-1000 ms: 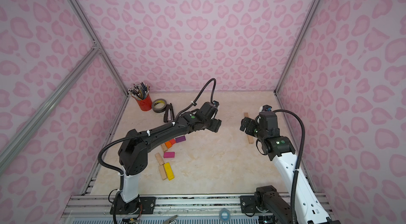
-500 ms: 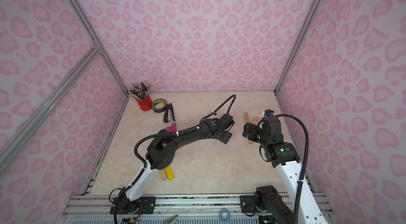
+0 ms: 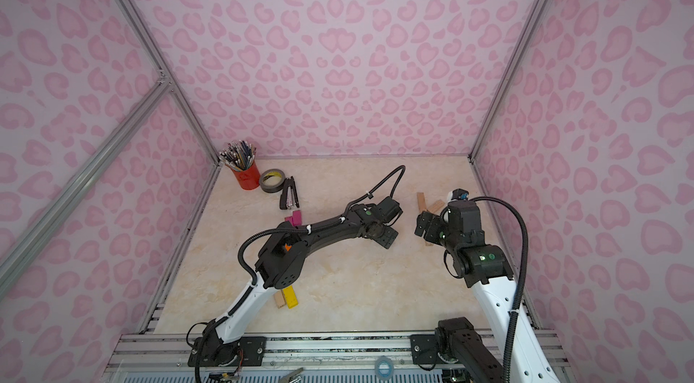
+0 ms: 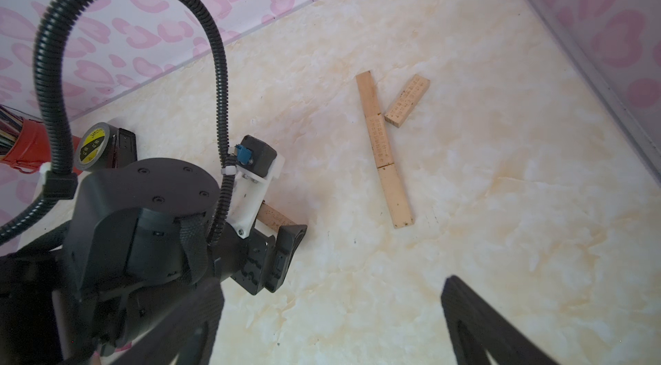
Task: Assemble the letter k with building blocks
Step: Place the building block at the center of the board, then pick up the building block from the center of the board.
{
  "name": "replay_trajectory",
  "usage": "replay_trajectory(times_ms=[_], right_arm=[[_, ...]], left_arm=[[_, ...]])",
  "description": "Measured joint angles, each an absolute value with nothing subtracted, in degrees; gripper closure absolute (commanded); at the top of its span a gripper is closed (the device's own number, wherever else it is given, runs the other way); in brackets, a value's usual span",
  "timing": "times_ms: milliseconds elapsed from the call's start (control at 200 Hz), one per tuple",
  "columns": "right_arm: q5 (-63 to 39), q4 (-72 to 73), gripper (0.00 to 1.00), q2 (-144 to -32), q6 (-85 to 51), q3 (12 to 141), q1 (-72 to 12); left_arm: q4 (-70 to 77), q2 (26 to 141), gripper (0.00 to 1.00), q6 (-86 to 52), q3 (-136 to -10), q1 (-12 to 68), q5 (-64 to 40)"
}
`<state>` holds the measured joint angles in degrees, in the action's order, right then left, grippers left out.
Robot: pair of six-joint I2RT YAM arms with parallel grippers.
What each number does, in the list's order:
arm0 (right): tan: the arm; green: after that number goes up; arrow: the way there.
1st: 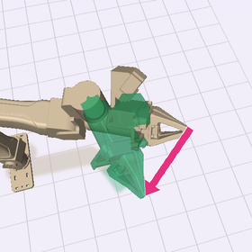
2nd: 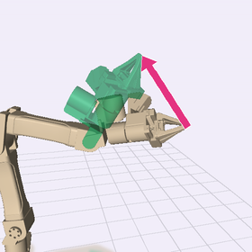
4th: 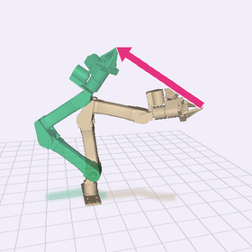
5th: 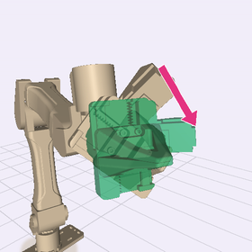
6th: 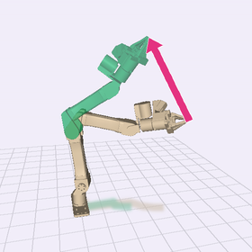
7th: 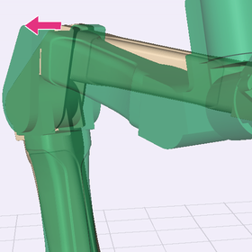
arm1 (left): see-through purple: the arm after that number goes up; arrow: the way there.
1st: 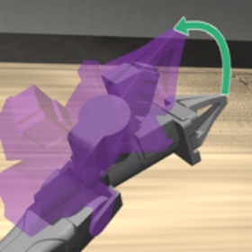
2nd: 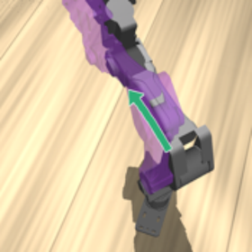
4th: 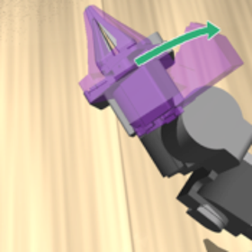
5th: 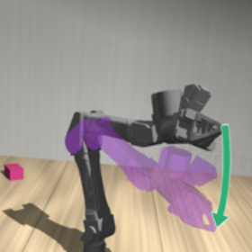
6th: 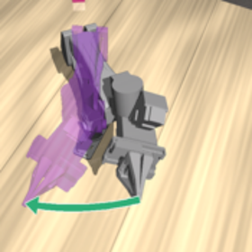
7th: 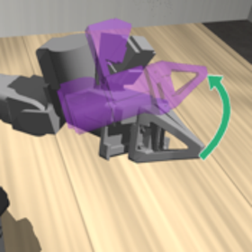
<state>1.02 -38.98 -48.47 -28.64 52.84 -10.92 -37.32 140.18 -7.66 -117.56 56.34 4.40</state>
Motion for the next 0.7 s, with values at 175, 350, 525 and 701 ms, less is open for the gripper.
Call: replay_trajectory(times_ms=[175, 350, 525, 701], right_arm=[[1.02, -39.09, 0.04, -48.51, -28.29, 53.21, -10.92], [0.97, -39.2, 0.03, -49.19, -27.09, 54.39, -10.92], [0.4, -38.85, 0.08, -50.68, -23.77, 55.64, -10.92], [-1.87, -37.21, 0.12, -53.87, -17.5, 56.03, -11.27]], left_arm=[[-37.85, 138.34, 0.12, -7.68, -117.38, 56.31, 3.7], [-35.86, 131.17, 0.11, -8.12, -113.21, 55.96, 2.92], [-28.82, 117.62, 0.12, -9.74, -100.75, 53.65, 0.8], [-17.87, 98.35, 0.12, -10.9, -80.6, 48.73, -5.54]])
